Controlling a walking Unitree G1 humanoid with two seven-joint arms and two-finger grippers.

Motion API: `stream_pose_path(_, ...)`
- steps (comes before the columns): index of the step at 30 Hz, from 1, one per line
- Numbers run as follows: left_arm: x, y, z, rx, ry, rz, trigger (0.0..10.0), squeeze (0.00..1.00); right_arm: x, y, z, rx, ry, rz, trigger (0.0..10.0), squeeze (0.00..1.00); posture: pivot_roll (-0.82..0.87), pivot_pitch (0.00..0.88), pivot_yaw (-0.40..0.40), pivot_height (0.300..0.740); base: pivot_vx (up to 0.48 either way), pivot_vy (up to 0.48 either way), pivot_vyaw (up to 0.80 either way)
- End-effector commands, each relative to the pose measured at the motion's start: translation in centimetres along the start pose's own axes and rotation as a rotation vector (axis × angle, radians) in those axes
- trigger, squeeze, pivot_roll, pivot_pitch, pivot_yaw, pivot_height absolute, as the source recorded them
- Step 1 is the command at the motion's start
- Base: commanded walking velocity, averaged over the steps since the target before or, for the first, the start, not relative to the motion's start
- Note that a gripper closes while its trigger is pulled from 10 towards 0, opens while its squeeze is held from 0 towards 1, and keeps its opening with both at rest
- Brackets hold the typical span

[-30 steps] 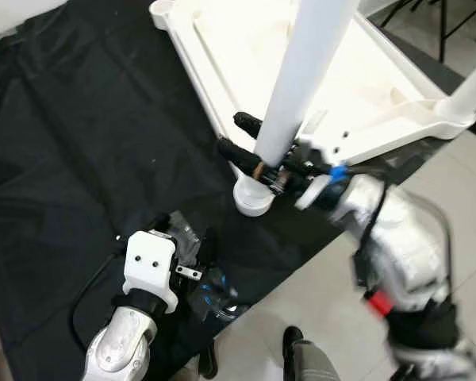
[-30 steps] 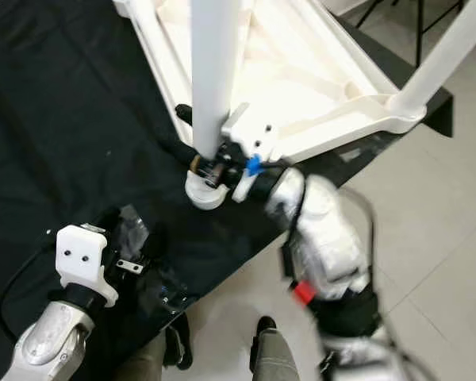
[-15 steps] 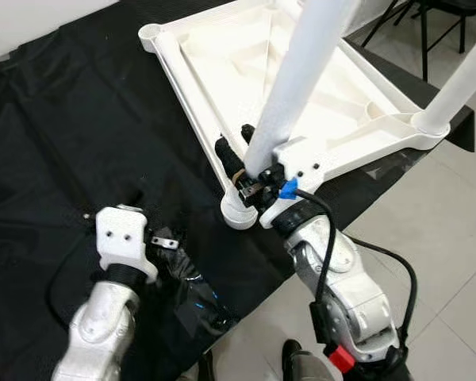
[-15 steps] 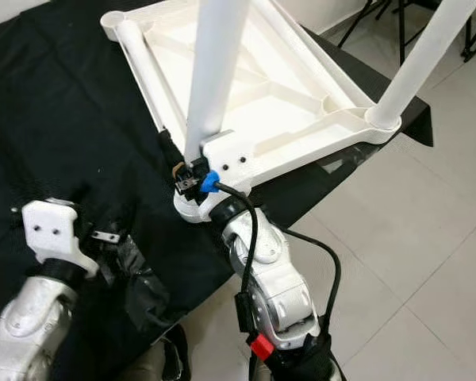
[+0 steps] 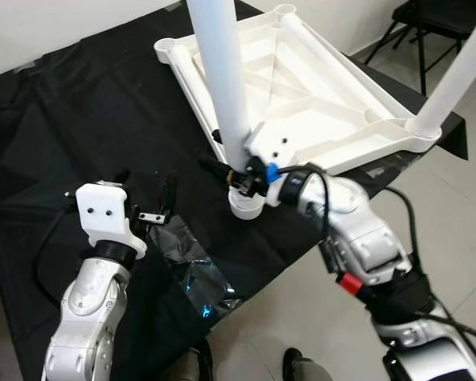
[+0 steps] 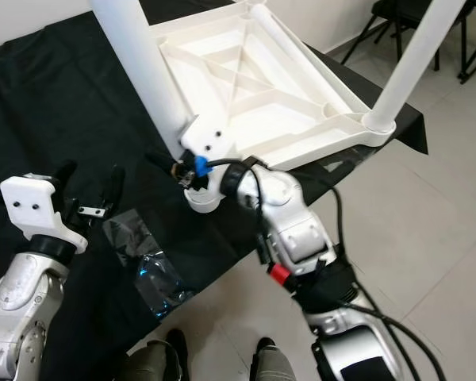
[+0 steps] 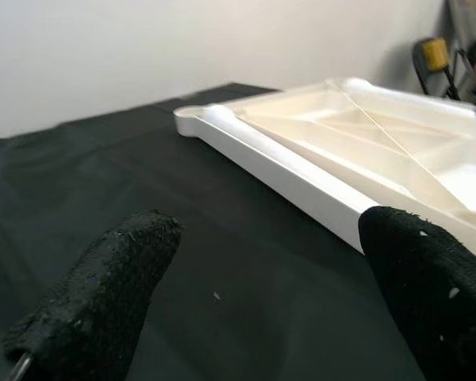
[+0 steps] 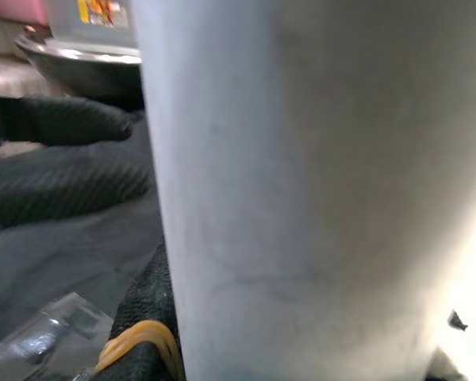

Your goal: Building children table

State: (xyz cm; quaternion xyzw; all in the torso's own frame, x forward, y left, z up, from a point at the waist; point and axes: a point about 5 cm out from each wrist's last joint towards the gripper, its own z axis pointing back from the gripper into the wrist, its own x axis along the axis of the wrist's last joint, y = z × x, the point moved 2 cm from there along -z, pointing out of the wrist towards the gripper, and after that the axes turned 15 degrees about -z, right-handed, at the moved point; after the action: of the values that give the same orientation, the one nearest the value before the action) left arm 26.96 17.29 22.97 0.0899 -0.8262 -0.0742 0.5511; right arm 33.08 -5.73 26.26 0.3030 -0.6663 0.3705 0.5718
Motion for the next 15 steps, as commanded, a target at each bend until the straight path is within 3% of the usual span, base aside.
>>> stream_pose_path(1,-0.5,0.1,0.2,-0.008,0.025,0.006,10.0,0.0,-2.6,0.1,0.2,0.018,0.084,-0.076,10.0,0.0,0.04,0.269,0.021,0.74,0.0,0.0,0.0)
stream_pose_path(4,0.3,0.9,-0.2,-0.004,-0.003,0.0,10.0,0.0,-1.9,0.1,0.6,0.098,0.017,-0.138,10.0,0.0,0.06,0.267,0.021,0.74,0.0,0.0,0.0)
stream_pose_path(13,2.2,2.1,-1.3,0.002,-0.066,0.027,10.0,0.0,-2.1,-0.5,1.4,0.127,-0.025,-0.21,10.0,0.0,0.05,0.269,0.023,0.74,0.0,0.0,0.0)
stream_pose_path(15,3.0,2.0,-1.7,-0.008,-0.095,0.051,10.0,0.0,-4.0,-0.4,2.0,0.108,0.021,-0.242,10.0,0.0,0.05,0.268,0.027,0.74,0.0,0.0,0.0)
